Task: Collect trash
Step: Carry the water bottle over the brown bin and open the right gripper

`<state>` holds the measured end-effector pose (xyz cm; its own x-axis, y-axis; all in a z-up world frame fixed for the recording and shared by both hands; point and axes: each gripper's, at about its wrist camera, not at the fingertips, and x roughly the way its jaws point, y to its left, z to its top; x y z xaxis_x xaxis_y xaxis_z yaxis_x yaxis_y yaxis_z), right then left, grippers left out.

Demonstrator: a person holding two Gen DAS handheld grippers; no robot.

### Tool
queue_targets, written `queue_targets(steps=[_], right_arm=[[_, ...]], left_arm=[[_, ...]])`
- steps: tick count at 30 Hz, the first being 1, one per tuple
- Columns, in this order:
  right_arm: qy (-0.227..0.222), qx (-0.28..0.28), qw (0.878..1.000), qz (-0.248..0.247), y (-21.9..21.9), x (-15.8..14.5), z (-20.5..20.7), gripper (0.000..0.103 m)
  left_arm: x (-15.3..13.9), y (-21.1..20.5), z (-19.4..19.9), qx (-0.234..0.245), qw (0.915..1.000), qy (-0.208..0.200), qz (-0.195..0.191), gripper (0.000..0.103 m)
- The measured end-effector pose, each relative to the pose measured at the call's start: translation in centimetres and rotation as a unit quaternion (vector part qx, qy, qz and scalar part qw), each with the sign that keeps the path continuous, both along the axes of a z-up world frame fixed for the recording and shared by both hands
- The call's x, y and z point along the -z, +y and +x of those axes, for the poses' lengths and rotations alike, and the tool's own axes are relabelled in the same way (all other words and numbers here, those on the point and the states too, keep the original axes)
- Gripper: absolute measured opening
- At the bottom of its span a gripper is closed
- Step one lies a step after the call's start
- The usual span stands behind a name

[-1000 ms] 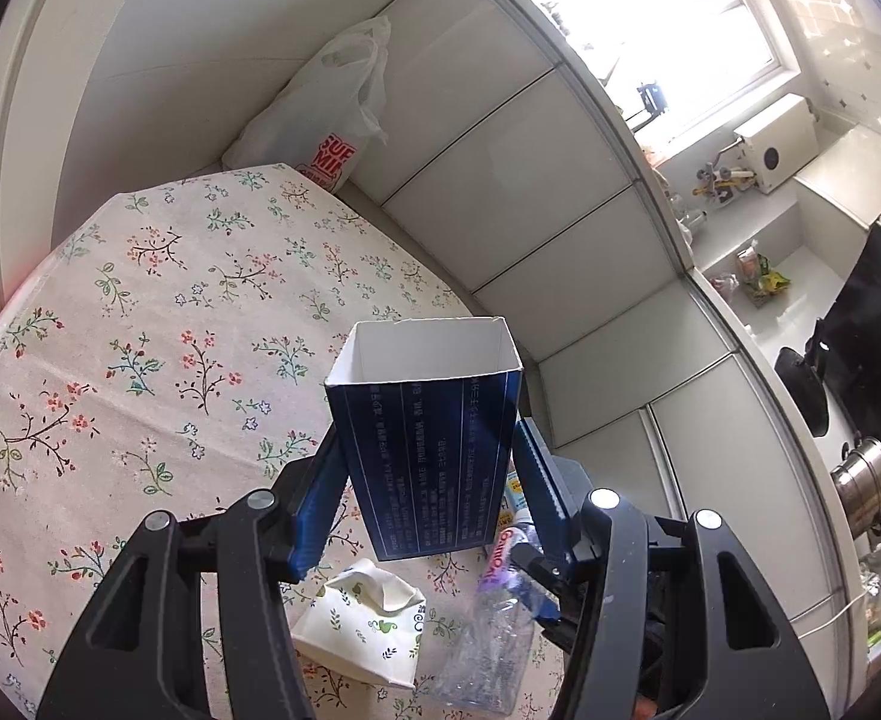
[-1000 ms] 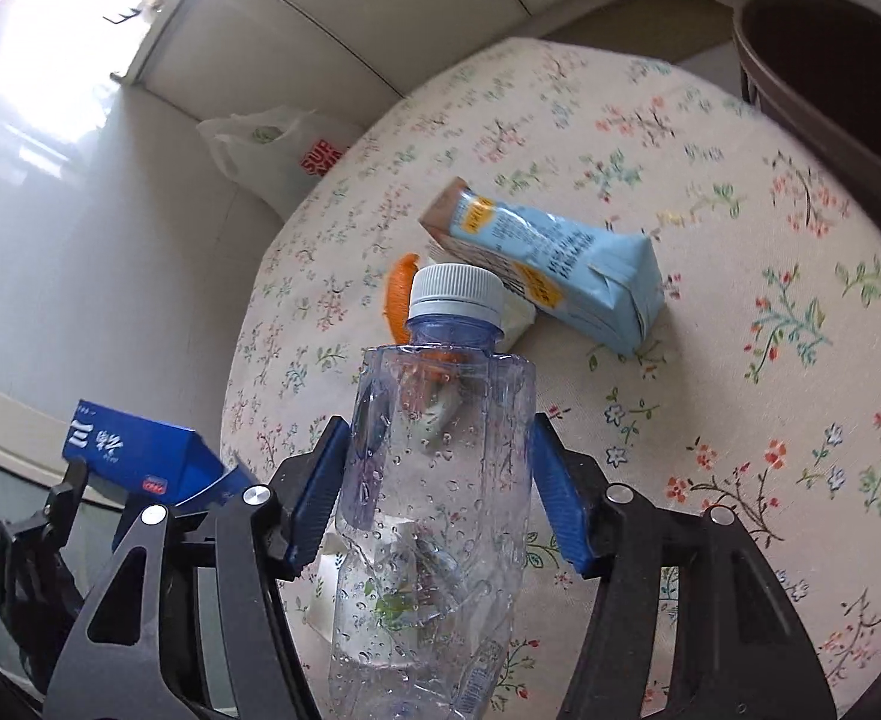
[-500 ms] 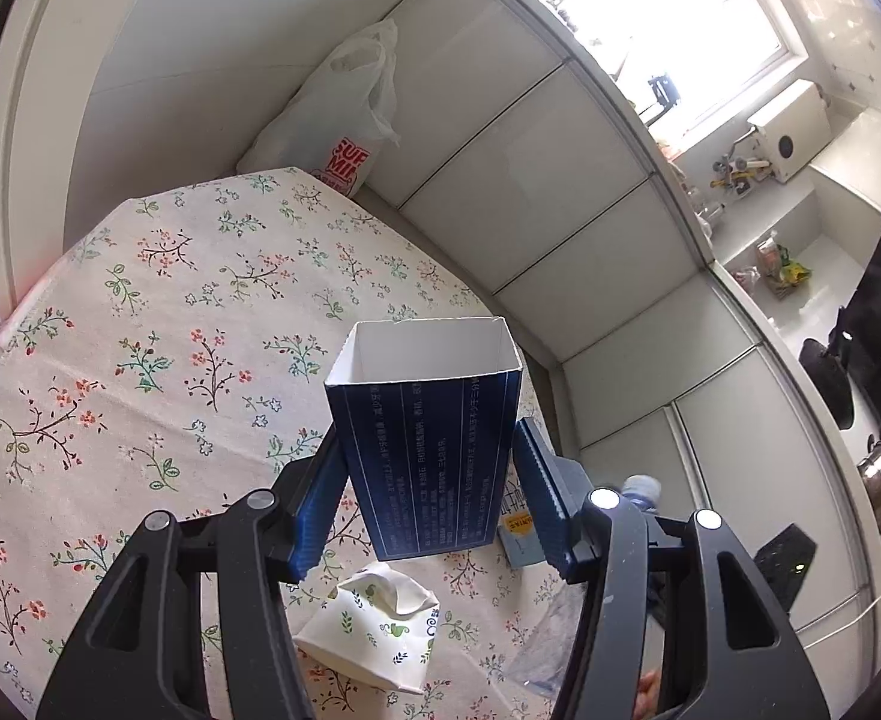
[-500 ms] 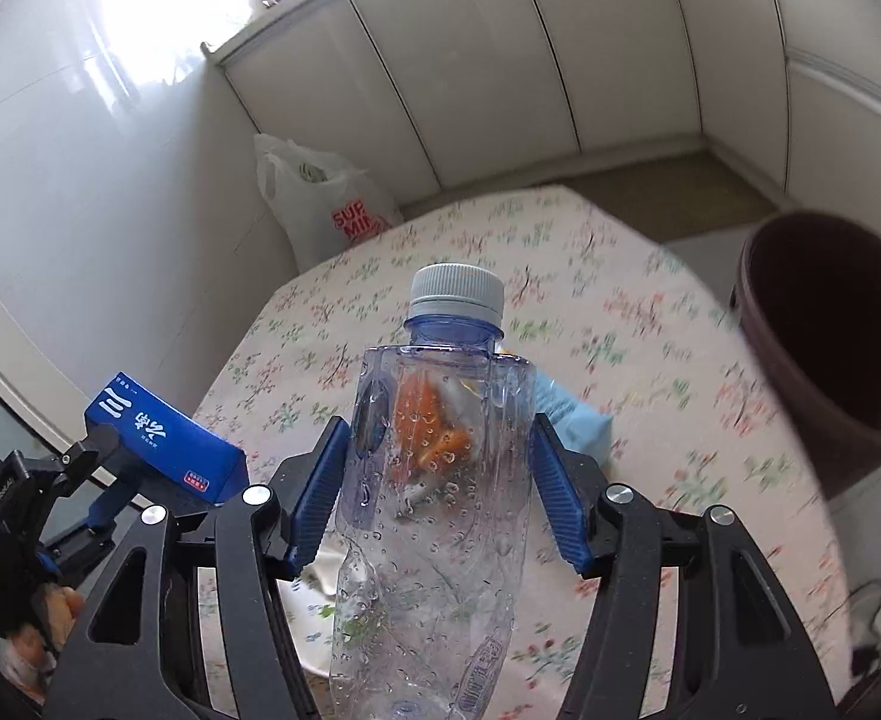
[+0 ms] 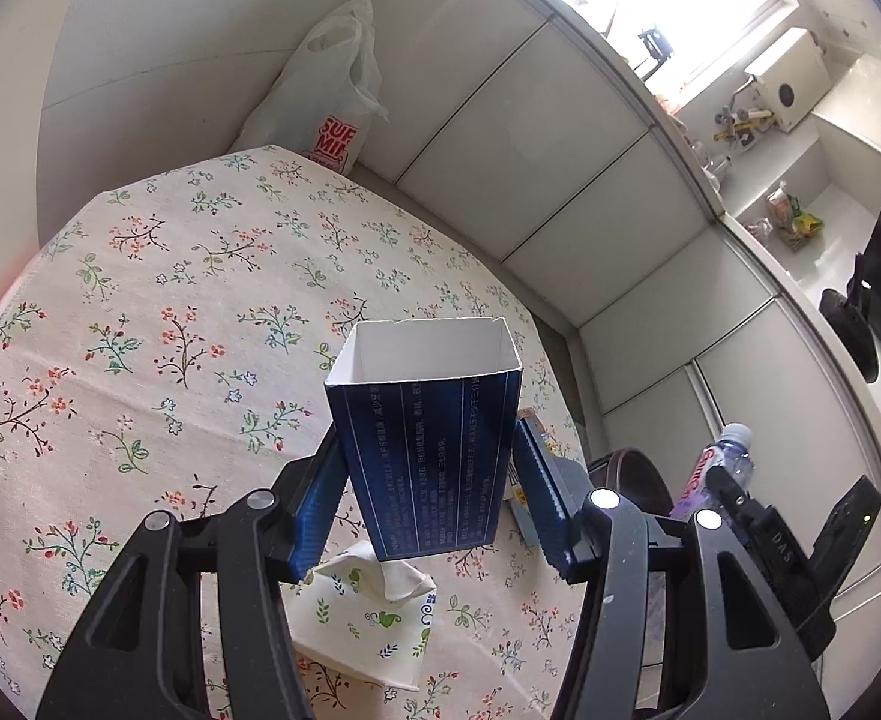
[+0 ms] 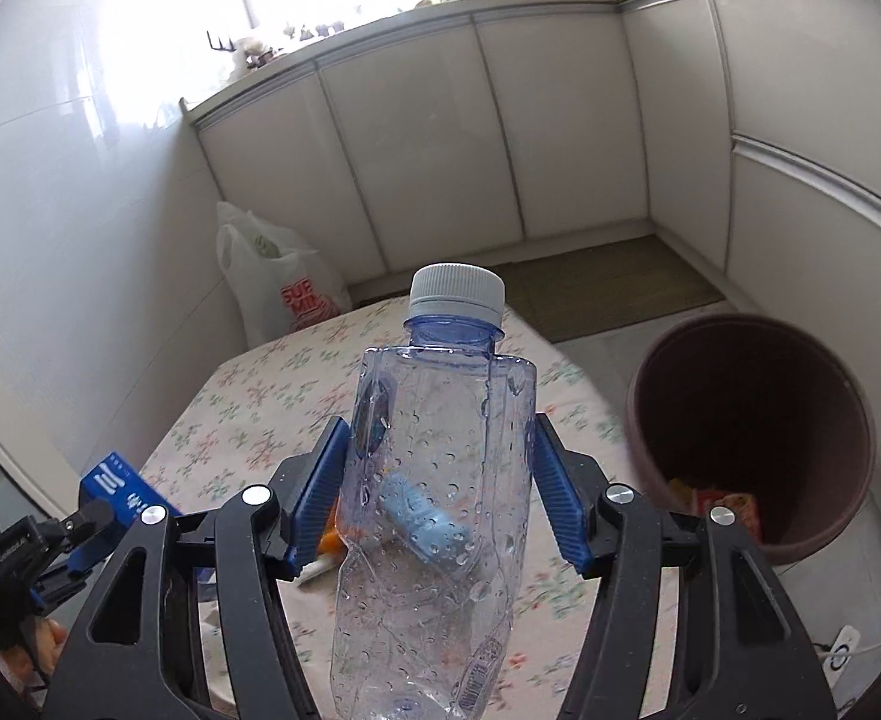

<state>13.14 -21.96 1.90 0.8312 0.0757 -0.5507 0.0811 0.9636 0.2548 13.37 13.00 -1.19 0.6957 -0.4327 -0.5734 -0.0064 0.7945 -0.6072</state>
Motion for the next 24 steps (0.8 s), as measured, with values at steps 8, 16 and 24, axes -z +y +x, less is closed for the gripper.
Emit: queue_targets(steps=[8,16,24], right_arm=[[-0.019,0.055,0.998,-0.022,-5.3,-0.8,0.3,0.058],[-0.015,0.127,0.99,-0.064,-10.8,-0.1,0.9,0.058],[-0.002,0.184,0.977,-0.104,-15.7,1.3,1.9,0.052]], left_arm=[[0.6,-2.2,0.4,0.017,0.9996,0.01,0.02,0.055],[0.2,-4.2,0.6,0.027,0.9991,0.009,0.033,0.055],[0.5,-7.0,0.9,0.047,0.9976,0.015,0.049,0.055]])
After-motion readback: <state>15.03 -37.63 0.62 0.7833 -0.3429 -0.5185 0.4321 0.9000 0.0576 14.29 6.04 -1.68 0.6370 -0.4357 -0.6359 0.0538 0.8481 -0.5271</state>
